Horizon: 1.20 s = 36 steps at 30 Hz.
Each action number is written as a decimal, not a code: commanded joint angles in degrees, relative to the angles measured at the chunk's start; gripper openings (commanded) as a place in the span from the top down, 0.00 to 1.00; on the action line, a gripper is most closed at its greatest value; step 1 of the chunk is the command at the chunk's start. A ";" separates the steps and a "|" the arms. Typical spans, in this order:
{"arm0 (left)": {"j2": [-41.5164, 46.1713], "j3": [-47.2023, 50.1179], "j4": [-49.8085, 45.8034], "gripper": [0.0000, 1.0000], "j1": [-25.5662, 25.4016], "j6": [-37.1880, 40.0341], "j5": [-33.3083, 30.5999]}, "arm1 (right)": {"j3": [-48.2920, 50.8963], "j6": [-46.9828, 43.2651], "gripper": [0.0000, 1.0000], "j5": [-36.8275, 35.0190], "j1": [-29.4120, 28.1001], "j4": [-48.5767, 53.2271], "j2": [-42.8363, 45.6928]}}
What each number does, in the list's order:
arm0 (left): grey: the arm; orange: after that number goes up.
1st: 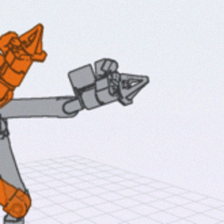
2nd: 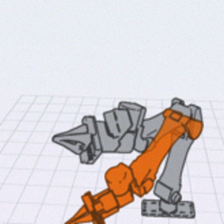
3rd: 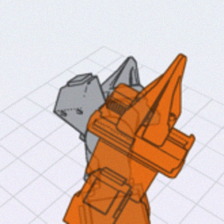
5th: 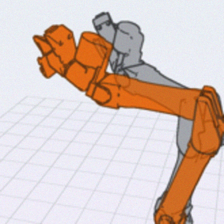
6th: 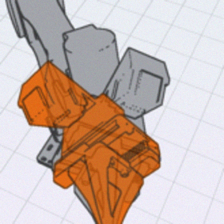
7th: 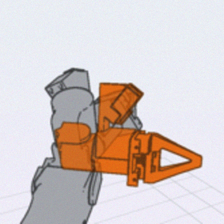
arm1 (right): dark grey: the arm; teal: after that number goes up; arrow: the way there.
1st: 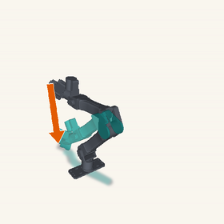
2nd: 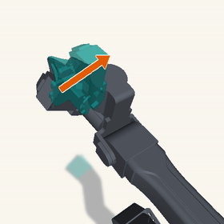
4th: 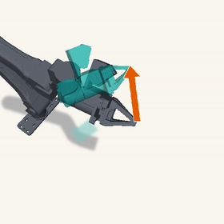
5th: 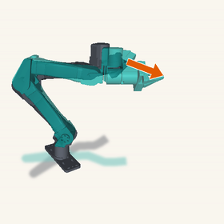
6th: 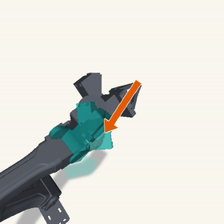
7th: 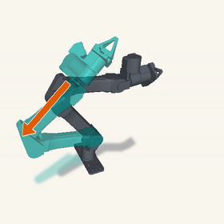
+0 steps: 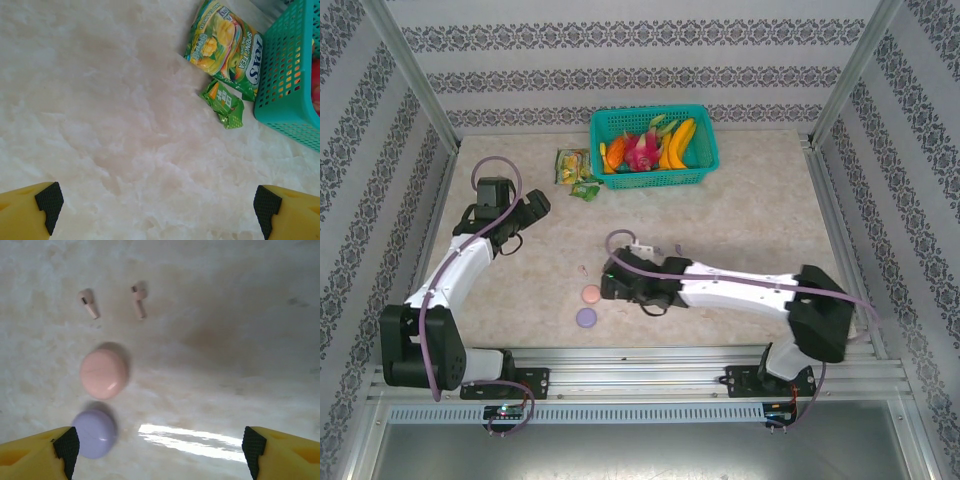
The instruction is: Insert wireless bluetooth earbuds into charging case
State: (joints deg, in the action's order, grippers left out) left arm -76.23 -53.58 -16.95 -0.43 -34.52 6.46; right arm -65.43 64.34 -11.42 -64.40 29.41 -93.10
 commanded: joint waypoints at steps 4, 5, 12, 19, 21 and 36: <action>-2.06 -3.93 -4.78 0.00 -0.63 3.25 -1.38 | -17.46 16.29 0.10 -3.98 -5.78 15.76 -11.90; -2.21 -4.23 -5.10 0.00 -0.63 3.85 -2.15 | -19.73 18.43 0.09 -3.76 -6.44 18.00 -13.63; -3.51 -5.53 -6.19 0.00 0.27 5.52 -5.87 | -28.14 26.40 0.09 -0.11 -8.39 24.25 -21.41; -6.23 -6.32 -5.99 0.00 3.64 2.94 -4.80 | -33.93 28.65 0.11 0.31 -8.94 27.55 -26.49; -6.90 -6.51 -5.76 0.00 4.85 1.92 -3.69 | -35.79 28.91 0.12 0.54 -8.89 28.46 -27.90; -9.64 -6.25 -4.35 0.00 8.68 0.20 0.08 | -39.31 30.78 0.19 5.06 -8.10 27.46 -34.58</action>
State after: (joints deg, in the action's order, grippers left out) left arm -85.08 -58.89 -21.26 7.27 -33.52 5.54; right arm -102.76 94.06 -7.46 -72.60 55.33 -126.28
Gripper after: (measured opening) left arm 0.997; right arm 0.813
